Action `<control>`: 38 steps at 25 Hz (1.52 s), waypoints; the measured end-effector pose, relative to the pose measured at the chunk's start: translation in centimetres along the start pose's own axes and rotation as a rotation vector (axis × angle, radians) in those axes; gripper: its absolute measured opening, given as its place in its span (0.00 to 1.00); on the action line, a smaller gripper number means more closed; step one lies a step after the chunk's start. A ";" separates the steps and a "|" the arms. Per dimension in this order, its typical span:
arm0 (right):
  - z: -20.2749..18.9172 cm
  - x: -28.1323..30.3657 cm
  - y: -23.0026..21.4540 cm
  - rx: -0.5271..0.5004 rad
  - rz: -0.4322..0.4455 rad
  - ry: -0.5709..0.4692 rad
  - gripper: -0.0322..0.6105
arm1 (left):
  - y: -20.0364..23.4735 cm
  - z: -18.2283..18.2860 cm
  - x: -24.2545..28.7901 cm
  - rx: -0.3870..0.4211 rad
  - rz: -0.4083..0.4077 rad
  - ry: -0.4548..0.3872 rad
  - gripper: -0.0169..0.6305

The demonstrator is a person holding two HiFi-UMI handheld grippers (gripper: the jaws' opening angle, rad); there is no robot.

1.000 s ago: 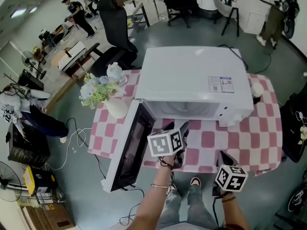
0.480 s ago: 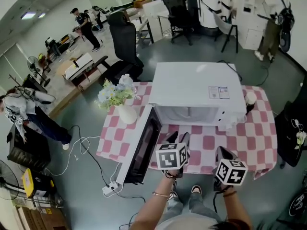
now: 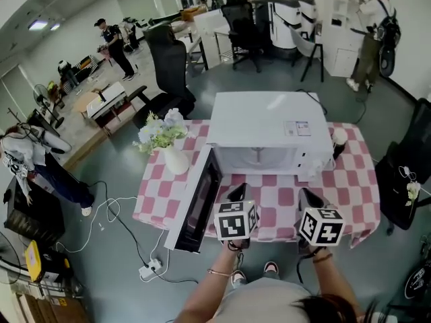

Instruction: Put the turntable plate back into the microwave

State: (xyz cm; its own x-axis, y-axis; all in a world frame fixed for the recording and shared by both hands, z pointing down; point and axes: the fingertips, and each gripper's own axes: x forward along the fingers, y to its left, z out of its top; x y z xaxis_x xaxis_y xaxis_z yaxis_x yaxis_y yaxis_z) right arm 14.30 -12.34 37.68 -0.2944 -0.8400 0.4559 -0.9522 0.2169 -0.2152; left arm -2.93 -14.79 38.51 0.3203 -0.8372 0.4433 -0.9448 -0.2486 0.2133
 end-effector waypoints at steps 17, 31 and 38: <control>2.0 -0.5 1.0 -0.001 0.015 -0.043 0.06 | 0.8 0.3 -0.7 -0.040 -0.015 -0.019 0.02; 1.8 -1.1 0.3 -0.028 -0.015 -0.029 0.06 | 1.2 -0.9 -0.9 -0.059 0.003 -0.004 0.02; 2.1 -1.3 0.2 -0.026 -0.017 -0.034 0.06 | 1.5 -1.1 -1.0 -0.069 0.009 0.003 0.02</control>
State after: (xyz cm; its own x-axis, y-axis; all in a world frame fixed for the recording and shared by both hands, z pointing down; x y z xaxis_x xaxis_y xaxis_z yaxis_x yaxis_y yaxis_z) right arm 14.68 -12.24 35.18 -0.2756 -0.8599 0.4297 -0.9589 0.2147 -0.1853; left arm -4.56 -13.77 39.35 0.3120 -0.8377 0.4483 -0.9408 -0.2067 0.2686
